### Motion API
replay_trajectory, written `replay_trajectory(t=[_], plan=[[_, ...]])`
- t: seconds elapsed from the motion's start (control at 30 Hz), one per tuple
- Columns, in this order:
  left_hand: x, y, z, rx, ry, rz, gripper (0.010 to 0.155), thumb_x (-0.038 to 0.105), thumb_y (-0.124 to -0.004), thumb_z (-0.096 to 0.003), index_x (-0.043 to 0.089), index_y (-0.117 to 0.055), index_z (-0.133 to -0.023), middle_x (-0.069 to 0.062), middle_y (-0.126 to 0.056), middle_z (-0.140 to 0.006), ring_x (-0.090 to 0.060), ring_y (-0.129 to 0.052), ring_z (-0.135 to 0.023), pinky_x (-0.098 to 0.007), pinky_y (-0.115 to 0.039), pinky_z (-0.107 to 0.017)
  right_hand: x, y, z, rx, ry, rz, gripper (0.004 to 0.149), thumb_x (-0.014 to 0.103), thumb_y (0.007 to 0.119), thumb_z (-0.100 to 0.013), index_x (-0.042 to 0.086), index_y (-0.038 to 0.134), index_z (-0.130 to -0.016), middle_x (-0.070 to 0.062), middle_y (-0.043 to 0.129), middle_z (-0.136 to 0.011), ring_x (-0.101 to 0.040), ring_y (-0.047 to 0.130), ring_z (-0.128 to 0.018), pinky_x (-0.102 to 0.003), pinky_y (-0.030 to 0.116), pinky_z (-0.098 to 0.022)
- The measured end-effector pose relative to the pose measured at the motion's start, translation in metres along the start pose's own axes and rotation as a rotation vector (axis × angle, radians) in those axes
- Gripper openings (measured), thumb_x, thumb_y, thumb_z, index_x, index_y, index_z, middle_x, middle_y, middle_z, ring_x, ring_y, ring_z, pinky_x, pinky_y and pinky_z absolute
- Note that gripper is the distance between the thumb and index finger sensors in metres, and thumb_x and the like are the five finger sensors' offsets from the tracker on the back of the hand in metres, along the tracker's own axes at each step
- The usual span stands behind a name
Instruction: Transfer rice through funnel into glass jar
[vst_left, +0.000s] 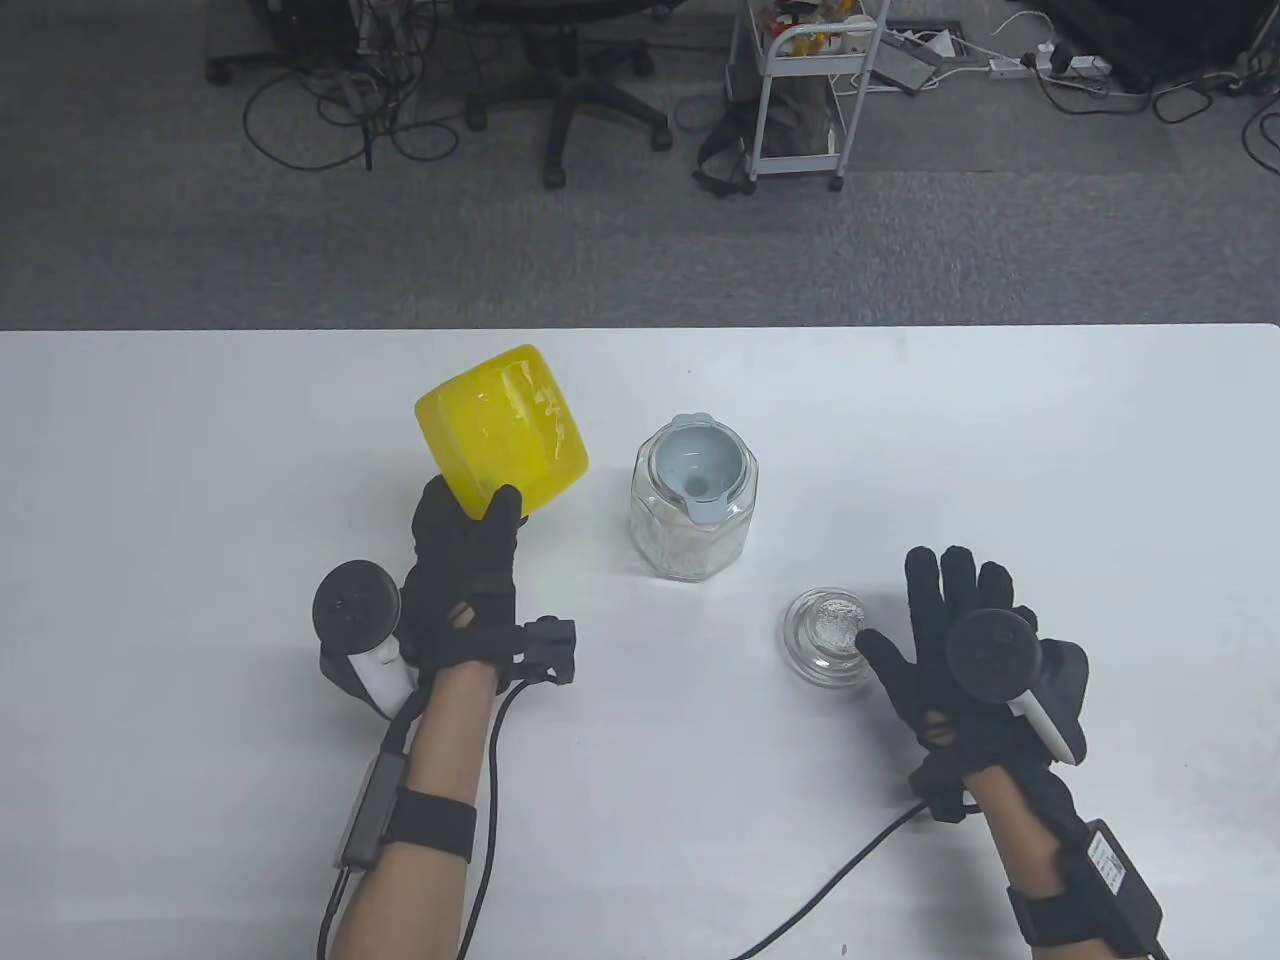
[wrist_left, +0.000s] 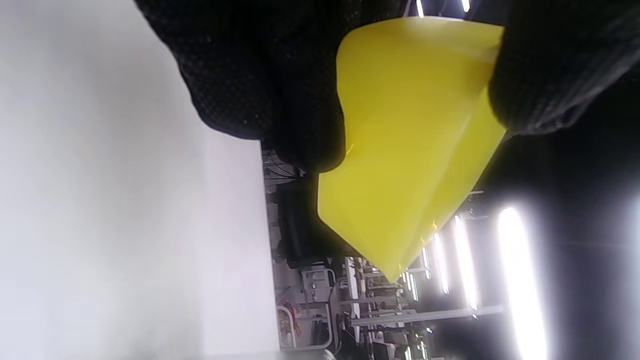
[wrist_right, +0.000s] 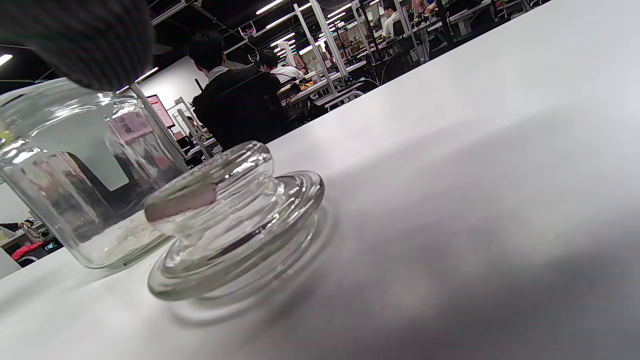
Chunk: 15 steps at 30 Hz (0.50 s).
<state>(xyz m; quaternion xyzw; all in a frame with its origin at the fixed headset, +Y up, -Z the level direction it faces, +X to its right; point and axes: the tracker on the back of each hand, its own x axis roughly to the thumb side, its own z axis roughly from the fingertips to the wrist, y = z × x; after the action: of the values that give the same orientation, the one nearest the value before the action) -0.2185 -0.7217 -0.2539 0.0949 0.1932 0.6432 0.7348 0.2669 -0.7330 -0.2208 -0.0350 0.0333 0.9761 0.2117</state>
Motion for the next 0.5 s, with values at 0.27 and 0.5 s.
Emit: replay_trajectory(t=[0.27,0.5], plan=[[-0.042,0.036,-0.001,0.017,0.228,-0.127,0.095,0.072,-0.084,-0.0510,0.017,-0.041,-0.116,-0.018,-0.086,-0.101,-0.024,-0.110,-0.078,-0.047,-0.092,-0.061,0.000,0.001,0.000,0.009,0.007,0.003,0.086,0.073,0.070,-0.042,0.041,0.019,-0.105,-0.009,0.020,-0.122,-0.045,0.013,-0.109,-0.072,0.022,-0.071],[-0.060,0.035,0.004,-0.040,0.295,-0.275,0.095,0.072,-0.082,-0.0516,0.013,-0.044,-0.116,-0.027,-0.094,-0.093,-0.029,-0.116,-0.070,-0.048,-0.094,-0.057,0.000,0.001,0.001,0.018,0.014,0.006,0.087,0.073,0.069,-0.042,0.041,0.019,-0.105,-0.009,0.020,-0.122,-0.045,0.013,-0.109,-0.072,0.022,-0.071]])
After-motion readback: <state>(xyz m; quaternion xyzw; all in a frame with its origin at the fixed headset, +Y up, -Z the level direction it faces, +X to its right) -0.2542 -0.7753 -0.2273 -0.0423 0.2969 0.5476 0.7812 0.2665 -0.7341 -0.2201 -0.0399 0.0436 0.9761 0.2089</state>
